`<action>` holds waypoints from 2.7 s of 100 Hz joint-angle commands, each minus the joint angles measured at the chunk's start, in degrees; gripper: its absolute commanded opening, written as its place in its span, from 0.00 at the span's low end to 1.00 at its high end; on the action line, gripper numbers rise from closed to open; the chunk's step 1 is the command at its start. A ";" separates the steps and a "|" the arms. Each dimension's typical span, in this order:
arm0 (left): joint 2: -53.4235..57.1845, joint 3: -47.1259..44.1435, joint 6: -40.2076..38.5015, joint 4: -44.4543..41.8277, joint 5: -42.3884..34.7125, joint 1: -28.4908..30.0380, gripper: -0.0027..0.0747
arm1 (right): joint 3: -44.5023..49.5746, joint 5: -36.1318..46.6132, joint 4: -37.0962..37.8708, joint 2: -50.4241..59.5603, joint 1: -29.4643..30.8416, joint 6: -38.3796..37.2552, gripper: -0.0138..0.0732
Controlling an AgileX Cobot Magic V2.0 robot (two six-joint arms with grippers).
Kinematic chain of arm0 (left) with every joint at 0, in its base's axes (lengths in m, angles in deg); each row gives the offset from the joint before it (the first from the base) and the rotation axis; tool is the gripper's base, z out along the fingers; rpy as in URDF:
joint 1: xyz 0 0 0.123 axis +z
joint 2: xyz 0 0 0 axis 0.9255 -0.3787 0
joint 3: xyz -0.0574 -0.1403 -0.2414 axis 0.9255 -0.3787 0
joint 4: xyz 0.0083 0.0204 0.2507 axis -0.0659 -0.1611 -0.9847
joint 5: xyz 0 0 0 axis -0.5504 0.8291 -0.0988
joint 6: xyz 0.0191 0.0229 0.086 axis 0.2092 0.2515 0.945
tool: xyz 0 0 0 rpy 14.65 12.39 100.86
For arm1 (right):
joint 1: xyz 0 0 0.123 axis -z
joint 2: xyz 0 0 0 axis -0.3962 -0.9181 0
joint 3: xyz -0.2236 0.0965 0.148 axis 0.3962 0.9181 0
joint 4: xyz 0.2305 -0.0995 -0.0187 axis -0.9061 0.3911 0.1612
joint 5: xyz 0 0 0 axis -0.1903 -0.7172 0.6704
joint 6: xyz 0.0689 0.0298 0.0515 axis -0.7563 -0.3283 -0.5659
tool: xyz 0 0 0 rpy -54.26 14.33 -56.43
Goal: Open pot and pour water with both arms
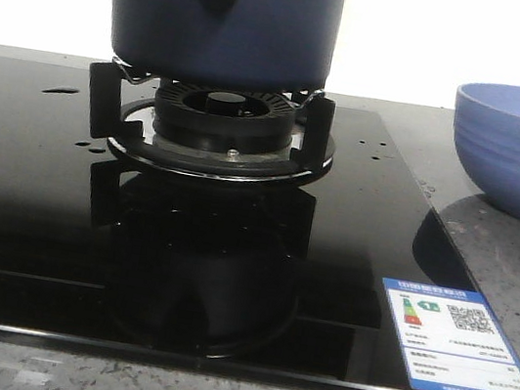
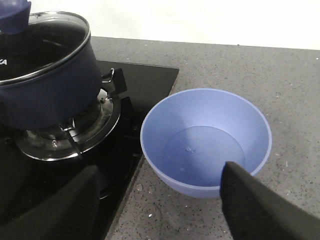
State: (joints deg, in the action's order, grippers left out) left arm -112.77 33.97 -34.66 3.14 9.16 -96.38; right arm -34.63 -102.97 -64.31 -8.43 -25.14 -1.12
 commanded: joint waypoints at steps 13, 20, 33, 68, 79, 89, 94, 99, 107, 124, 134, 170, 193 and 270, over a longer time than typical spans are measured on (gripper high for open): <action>-10.39 7.50 2.02 1.58 -12.65 -4.61 0.64 | -1.81 2.44 -0.75 -0.70 -0.01 0.51 0.70; -14.09 9.98 2.12 1.58 -13.51 -5.02 0.64 | -1.81 2.06 -0.67 -0.70 -0.01 0.51 0.70; -20.59 14.82 2.24 1.58 -13.53 -5.02 0.64 | -1.81 1.84 -0.67 -0.70 -0.01 0.51 0.70; -33.27 25.39 2.24 1.48 -13.63 -5.02 0.72 | -1.81 1.84 -0.67 -0.70 -0.01 0.51 0.70; -35.51 27.40 2.24 1.48 -13.78 -5.02 0.72 | -1.81 1.73 -0.67 -0.70 -0.01 0.51 0.70; -36.62 28.50 2.24 1.48 -14.04 -5.02 0.72 | -1.81 1.73 -0.67 -0.70 -0.01 0.51 0.70; -36.75 28.48 2.24 1.48 -14.48 -5.02 0.72 | -1.81 1.73 -0.67 -0.70 -0.01 0.51 0.70; -36.75 28.48 2.24 1.48 -14.48 -5.02 0.71 | -1.81 1.73 -0.67 -0.70 -0.01 0.51 0.70; -36.75 28.48 2.24 1.39 -14.59 -5.02 0.68 | -1.81 1.73 -0.67 -0.70 -0.01 0.51 0.70; -36.75 28.48 2.34 0.56 -14.34 -5.02 0.55 | -1.81 1.64 -0.67 -0.70 -0.01 0.51 0.70; -36.75 28.48 2.34 0.34 -14.00 -5.02 0.52 | -1.81 1.64 -0.67 -0.70 -0.01 0.51 0.70; -32.47 28.48 2.34 -1.12 -13.86 -4.60 0.52 | -2.15 0.81 0.50 -3.07 -0.01 0.51 0.70; -27.95 28.48 2.34 -1.10 -12.63 0.81 0.52 | -9.50 -3.58 0.69 -14.09 -0.01 -0.87 0.70; -19.37 28.48 2.34 -0.67 -3.28 18.54 0.52 | -37.03 -23.86 16.09 -51.64 6.46 -10.90 0.70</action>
State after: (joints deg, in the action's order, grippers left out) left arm -134.26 60.32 -32.27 1.25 9.68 -78.41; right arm -69.69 -127.58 -48.03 -60.19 -20.06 -11.84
